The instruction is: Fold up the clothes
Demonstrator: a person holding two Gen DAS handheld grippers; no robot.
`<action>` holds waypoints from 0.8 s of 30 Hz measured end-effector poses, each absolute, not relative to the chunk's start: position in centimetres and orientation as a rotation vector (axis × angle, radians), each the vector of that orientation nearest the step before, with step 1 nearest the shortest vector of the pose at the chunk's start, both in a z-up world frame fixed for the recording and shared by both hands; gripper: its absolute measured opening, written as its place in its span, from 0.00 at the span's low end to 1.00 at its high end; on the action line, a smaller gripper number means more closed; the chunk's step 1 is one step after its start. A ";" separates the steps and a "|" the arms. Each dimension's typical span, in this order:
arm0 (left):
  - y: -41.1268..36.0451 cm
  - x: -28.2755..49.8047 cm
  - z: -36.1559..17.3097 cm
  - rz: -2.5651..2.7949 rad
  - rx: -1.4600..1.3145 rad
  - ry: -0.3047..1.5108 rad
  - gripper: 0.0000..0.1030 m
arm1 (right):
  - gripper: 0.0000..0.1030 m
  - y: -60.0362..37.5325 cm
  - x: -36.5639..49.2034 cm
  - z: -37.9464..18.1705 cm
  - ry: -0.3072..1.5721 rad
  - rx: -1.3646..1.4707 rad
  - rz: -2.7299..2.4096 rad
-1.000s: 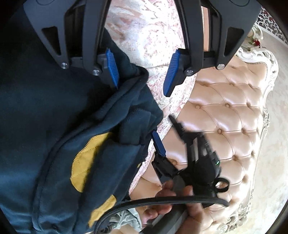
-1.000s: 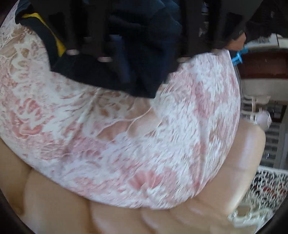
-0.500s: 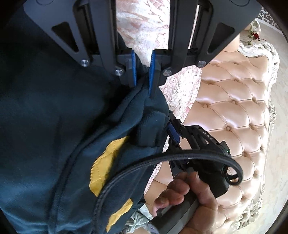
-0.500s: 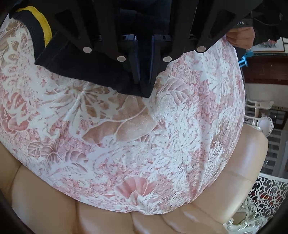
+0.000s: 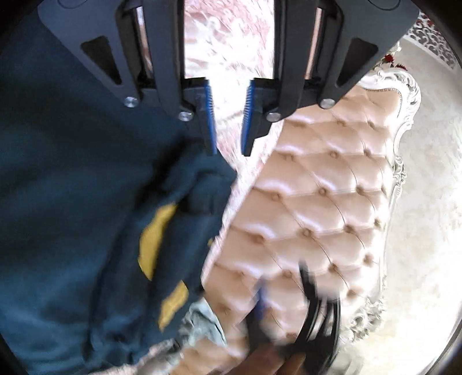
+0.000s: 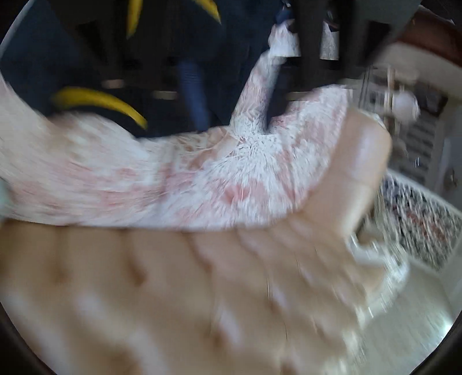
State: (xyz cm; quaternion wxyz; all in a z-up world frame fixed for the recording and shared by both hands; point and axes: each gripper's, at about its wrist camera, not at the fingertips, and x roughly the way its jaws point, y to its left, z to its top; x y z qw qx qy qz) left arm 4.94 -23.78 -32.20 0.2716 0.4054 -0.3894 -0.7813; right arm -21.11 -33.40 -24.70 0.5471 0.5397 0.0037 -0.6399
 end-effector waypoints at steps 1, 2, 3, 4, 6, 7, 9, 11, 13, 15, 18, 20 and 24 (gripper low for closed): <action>-23.5 4.5 -32.6 -2.101 1.111 -1.108 0.56 | 0.80 -30.0 -20.9 -24.1 -0.031 1.268 -1.562; -23.3 4.1 -33.0 -2.097 1.131 -1.168 0.65 | 0.80 -26.4 -20.5 -23.9 -0.061 1.266 -1.609; -23.0 3.7 -33.4 -2.092 1.150 -1.225 0.70 | 0.80 -22.6 -19.9 -24.1 -0.106 1.277 -1.650; -22.5 3.6 -33.9 -2.082 1.170 -1.271 0.70 | 0.80 -18.8 -19.3 -24.5 -0.158 1.292 -1.689; -22.2 3.0 -35.0 -2.065 1.216 -1.361 0.70 | 0.80 -11.6 -18.8 -25.4 -0.321 1.328 -1.752; -22.0 2.6 -35.6 -2.056 1.240 -1.399 0.70 | 0.80 -8.9 -18.4 -26.4 -0.406 1.357 -1.761; -21.3 2.3 -36.0 -2.021 1.277 -1.454 0.70 | 0.80 -4.0 -17.4 -28.8 -0.564 1.419 -1.763; -21.7 2.0 -36.8 -2.008 1.301 -1.486 0.68 | 0.80 -1.8 -17.0 -30.8 -0.657 1.470 -1.728; -21.2 2.1 -36.6 -1.957 1.307 -1.540 0.65 | 0.80 -1.8 -17.3 -31.7 -0.673 1.494 -1.704; -21.5 1.7 -36.6 -1.914 1.332 -1.579 0.64 | 0.80 -3.0 -17.8 -31.8 -0.656 1.474 -1.682; -22.0 1.7 -36.7 -1.893 1.363 -1.601 0.48 | 0.80 -5.1 -18.7 -32.1 -0.597 1.460 -1.687; -22.2 1.7 -36.8 -1.886 1.384 -1.603 0.32 | 0.80 -6.2 -19.4 -32.5 -0.562 1.468 -1.667; -22.4 1.9 -37.6 -1.892 1.422 -1.592 0.15 | 0.80 -8.4 -20.1 -33.5 -0.526 1.516 -1.603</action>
